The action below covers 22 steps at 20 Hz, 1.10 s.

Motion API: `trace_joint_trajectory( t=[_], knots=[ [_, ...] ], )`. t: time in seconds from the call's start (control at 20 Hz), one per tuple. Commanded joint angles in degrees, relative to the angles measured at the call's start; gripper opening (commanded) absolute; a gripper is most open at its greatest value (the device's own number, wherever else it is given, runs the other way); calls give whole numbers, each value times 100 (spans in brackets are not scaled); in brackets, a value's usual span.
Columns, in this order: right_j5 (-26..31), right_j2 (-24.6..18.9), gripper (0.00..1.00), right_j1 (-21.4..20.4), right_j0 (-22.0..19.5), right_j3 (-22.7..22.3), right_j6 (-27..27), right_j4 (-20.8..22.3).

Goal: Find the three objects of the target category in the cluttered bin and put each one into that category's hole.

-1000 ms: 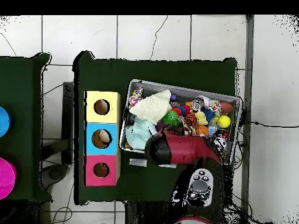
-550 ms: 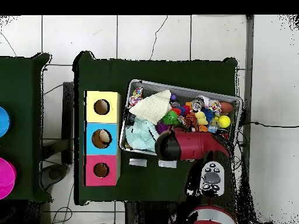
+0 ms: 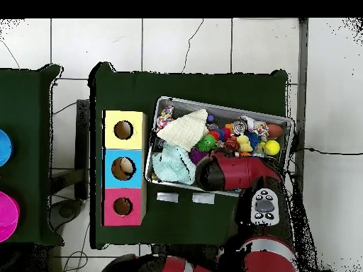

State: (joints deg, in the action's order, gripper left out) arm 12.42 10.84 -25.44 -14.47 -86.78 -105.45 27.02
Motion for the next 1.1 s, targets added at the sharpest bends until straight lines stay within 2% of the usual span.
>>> trace_joint_trajectory(
  t=[0.05,0.65,0.85,0.9,1.1],
  knots=[
    [-106,-632,100,548,-180,286,25,327],
    [90,-560,100,794,-244,553,140,424],
    [-250,-627,100,766,-298,565,66,526],
    [-502,-628,100,760,-293,559,-2,592],
    [-764,-647,100,640,-309,412,-139,678]
  ],
)
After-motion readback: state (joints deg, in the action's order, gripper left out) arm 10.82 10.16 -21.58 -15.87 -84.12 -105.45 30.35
